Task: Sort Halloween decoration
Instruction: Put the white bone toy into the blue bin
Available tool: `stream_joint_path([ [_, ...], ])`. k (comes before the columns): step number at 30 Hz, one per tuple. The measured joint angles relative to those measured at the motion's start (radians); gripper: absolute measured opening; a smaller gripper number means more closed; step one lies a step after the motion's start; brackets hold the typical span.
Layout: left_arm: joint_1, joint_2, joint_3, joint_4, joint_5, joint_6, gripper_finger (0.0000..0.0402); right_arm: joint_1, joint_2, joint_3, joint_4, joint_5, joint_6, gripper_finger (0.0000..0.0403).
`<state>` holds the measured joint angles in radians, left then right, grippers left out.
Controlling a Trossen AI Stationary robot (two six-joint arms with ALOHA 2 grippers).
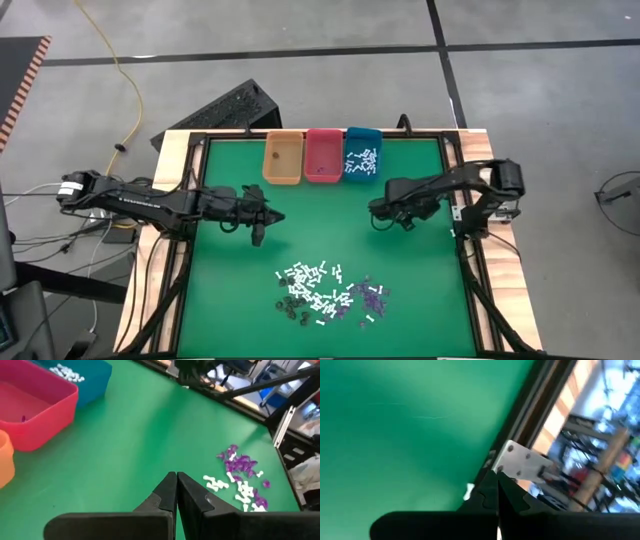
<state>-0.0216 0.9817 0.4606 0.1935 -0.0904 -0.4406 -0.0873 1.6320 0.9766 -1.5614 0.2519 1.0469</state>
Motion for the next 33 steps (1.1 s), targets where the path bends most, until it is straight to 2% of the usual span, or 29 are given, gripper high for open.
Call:
stream_joint_path([
  [10, 0.000, 0.000, 0.000, -0.045, -0.015, 0.003, 0.0000, 0.004, 0.003, -0.238, 0.180, -0.165, 0.080, 0.0016],
  [12, 0.000, 0.000, 0.000, -0.046, -0.027, 0.004, 0.0000, 0.018, 0.026, -0.242, 0.175, -0.188, 0.075, 0.0016],
  [18, 0.000, 0.000, 0.000, -0.038, -0.046, 0.010, 0.0000, 0.034, 0.063, -0.237, 0.187, -0.219, -0.004, 0.0016],
  [25, 0.000, 0.000, 0.000, -0.036, -0.053, 0.011, 0.0000, 0.005, 0.191, -0.227, 0.130, -0.422, -0.247, 0.0016],
  [29, 0.000, 0.000, 0.000, -0.037, -0.054, 0.012, 0.0000, 0.023, 0.260, -0.171, 0.057, -0.397, -0.409, 0.0016],
  [33, 0.000, 0.000, 0.000, -0.037, -0.058, 0.028, 0.0000, 0.010, 0.296, -0.124, 0.016, -0.235, -0.515, 0.0016],
])
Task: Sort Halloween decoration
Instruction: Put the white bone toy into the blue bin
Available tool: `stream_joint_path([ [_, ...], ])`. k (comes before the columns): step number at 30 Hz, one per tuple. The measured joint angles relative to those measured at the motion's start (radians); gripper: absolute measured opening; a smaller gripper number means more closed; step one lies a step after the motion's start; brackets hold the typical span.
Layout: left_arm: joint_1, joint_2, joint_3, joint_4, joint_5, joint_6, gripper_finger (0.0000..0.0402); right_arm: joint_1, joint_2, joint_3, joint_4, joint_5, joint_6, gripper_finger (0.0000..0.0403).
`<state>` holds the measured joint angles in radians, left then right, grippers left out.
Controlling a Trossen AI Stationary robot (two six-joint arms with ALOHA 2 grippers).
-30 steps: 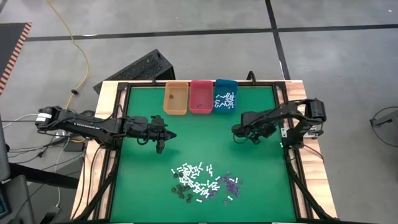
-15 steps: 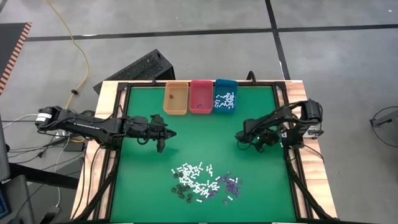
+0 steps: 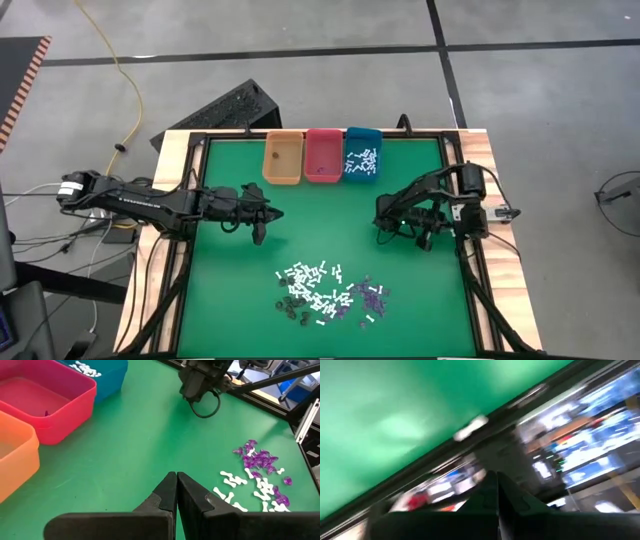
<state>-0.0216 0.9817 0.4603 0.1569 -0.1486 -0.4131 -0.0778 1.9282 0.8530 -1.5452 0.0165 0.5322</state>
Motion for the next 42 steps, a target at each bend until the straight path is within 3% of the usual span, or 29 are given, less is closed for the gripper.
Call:
stream_joint_path([
  [10, 0.000, 0.000, 0.000, -0.005, -0.017, 0.010, 0.0000, -0.118, 0.008, -0.017, 0.208, 0.036, -0.034, 0.0016],
  [17, 0.000, 0.000, 0.000, 0.005, -0.017, 0.009, 0.0000, -0.125, 0.005, -0.064, 0.207, 0.068, -0.107, 0.0016],
  [29, 0.000, 0.000, 0.000, 0.034, -0.016, 0.006, 0.0000, -0.114, 0.004, -0.127, 0.248, -0.019, -0.077, 0.0016],
  [34, -0.001, 0.000, 0.000, 0.036, 0.003, -0.017, 0.0000, -0.111, 0.000, -0.183, 0.303, -0.109, -0.124, 0.0016],
  [42, -0.005, 0.000, 0.000, 0.034, 0.023, -0.015, 0.0000, -0.086, 0.007, -0.169, 0.293, -0.206, -0.062, 0.0016],
])
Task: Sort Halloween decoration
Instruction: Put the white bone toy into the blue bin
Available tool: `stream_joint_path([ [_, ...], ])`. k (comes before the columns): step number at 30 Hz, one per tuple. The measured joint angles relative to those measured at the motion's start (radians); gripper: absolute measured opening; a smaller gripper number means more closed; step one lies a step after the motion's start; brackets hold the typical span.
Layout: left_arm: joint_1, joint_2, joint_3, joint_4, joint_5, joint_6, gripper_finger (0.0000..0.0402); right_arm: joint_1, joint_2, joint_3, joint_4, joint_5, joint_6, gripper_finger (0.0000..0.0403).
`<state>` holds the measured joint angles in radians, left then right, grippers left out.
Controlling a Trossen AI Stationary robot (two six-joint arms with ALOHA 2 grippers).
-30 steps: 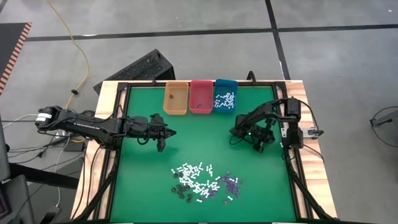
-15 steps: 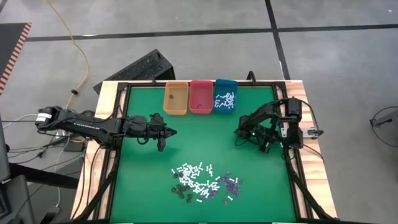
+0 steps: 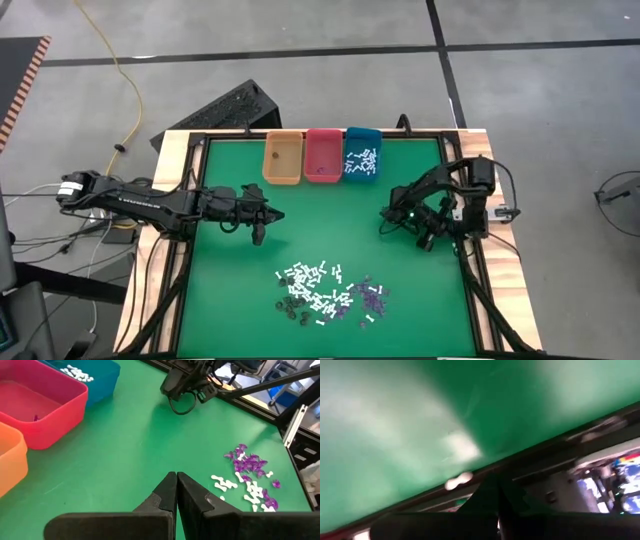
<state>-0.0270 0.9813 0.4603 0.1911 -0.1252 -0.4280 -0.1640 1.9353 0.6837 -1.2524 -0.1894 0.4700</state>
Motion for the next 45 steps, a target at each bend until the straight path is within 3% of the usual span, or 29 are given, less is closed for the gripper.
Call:
stream_joint_path([
  [10, -0.001, 0.000, 0.000, 0.001, 0.009, 0.005, 0.0000, 0.190, 0.000, 0.068, -0.007, -0.166, 0.134, 0.0016],
  [16, -0.002, 0.000, 0.000, 0.004, 0.013, 0.017, 0.0000, 0.271, 0.001, 0.089, -0.023, -0.042, 0.171, 0.0016],
  [25, -0.002, 0.000, 0.000, 0.050, 0.006, 0.016, 0.0000, 0.222, -0.009, 0.055, 0.039, 0.024, 0.152, 0.0016],
  [37, -0.003, 0.000, 0.000, 0.064, -0.019, 0.017, 0.0000, 0.153, -0.196, -0.073, 0.105, 0.037, 0.250, 0.0016],
  [45, -0.003, 0.000, 0.000, 0.067, -0.011, 0.001, 0.0000, 0.155, -0.231, -0.086, 0.124, -0.016, 0.276, 0.0016],
])
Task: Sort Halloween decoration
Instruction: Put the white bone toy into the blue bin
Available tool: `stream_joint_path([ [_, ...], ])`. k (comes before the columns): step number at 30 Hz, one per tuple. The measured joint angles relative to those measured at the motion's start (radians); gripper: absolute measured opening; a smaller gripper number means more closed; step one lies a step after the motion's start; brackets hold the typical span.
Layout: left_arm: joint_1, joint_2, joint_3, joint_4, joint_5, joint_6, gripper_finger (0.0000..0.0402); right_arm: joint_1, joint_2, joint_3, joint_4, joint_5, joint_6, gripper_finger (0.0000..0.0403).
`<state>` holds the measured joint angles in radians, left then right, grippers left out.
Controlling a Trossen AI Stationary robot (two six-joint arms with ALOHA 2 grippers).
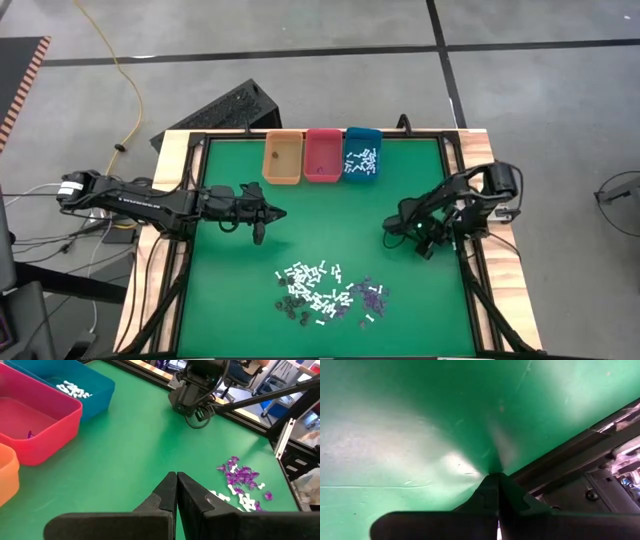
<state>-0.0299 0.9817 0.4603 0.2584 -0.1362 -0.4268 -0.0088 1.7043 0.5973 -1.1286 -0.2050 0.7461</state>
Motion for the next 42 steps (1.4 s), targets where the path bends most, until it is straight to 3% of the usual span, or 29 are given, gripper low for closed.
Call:
stream_joint_path([
  [11, 0.000, 0.000, 0.000, -0.005, -0.001, 0.000, 0.0000, 0.199, 0.005, 0.081, -0.020, -0.186, 0.162, 0.0016],
  [15, 0.000, 0.000, 0.000, -0.005, -0.007, 0.004, 0.0000, 0.238, 0.004, 0.118, -0.036, -0.075, 0.219, 0.0016],
  [21, 0.000, 0.000, 0.000, 0.002, -0.037, 0.008, 0.0000, 0.158, 0.004, 0.111, -0.145, 0.004, 0.163, 0.0016],
  [31, 0.001, 0.000, 0.000, 0.004, -0.137, 0.030, 0.0000, -0.049, 0.084, 0.114, -0.159, -0.042, 0.063, 0.0016],
  [35, 0.001, 0.000, 0.000, 0.009, -0.139, 0.031, 0.0000, -0.063, 0.151, 0.140, -0.219, -0.078, -0.127, 0.0016],
  [38, 0.001, 0.000, 0.000, 0.014, -0.140, 0.047, 0.0000, -0.046, 0.189, 0.168, -0.299, -0.046, -0.207, 0.0016],
  [42, 0.001, 0.000, 0.000, 0.034, -0.141, 0.069, 0.0000, -0.049, 0.219, 0.160, -0.279, -0.033, -0.281, 0.0016],
])
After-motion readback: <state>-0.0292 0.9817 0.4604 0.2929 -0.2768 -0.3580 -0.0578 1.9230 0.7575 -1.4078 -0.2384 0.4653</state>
